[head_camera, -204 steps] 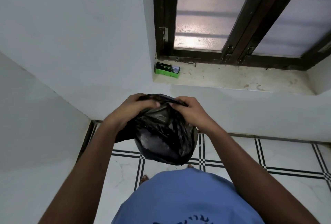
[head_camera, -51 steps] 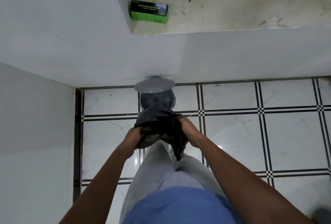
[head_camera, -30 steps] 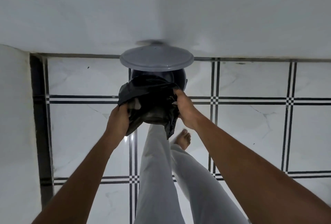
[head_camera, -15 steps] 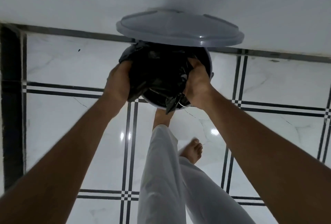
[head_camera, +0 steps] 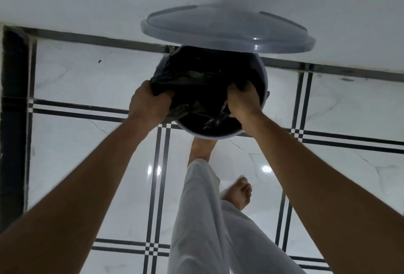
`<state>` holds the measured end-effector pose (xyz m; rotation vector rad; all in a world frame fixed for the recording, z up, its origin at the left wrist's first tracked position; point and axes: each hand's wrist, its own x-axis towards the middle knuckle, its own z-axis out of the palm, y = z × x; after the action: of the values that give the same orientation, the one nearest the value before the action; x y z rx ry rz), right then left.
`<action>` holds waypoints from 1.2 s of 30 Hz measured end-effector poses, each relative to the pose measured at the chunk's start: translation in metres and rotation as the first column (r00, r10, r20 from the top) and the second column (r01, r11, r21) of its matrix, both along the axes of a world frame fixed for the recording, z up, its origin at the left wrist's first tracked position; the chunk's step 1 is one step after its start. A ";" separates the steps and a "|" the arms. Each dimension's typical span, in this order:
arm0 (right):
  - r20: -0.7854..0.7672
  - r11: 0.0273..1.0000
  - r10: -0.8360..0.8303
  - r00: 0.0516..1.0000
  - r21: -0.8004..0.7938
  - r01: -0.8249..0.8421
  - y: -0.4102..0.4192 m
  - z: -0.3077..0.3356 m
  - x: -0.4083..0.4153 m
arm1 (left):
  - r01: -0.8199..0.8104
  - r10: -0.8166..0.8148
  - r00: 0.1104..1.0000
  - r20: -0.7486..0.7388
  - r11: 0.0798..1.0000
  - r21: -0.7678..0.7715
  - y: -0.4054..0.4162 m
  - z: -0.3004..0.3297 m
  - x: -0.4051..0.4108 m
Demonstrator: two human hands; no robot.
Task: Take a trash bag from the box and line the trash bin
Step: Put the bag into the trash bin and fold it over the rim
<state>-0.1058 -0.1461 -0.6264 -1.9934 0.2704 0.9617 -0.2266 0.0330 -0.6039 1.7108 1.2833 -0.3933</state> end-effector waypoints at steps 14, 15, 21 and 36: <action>-0.471 0.857 -0.265 0.841 0.284 0.429 -0.119 0.004 -0.012 | -0.128 0.218 0.972 0.087 0.802 -0.583 0.014 -0.009 -0.040; -0.484 0.859 -0.240 0.841 0.298 0.417 -0.124 0.000 -0.013 | -0.114 0.187 0.980 0.072 0.816 -0.567 0.013 -0.011 -0.042; -0.418 0.911 -0.236 0.877 0.220 0.350 -0.139 -0.027 -0.012 | -0.067 0.069 0.998 -0.015 0.870 -0.488 0.018 -0.017 -0.050; -0.273 0.917 -0.386 0.881 -0.006 0.400 -0.108 -0.024 -0.018 | -0.328 0.317 0.944 -0.093 0.866 -0.377 -0.006 -0.006 -0.022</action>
<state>-0.1233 -0.2538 -0.6506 -1.6667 0.7656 0.9576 -0.2490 0.0268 -0.6099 1.1362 1.3780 -0.4392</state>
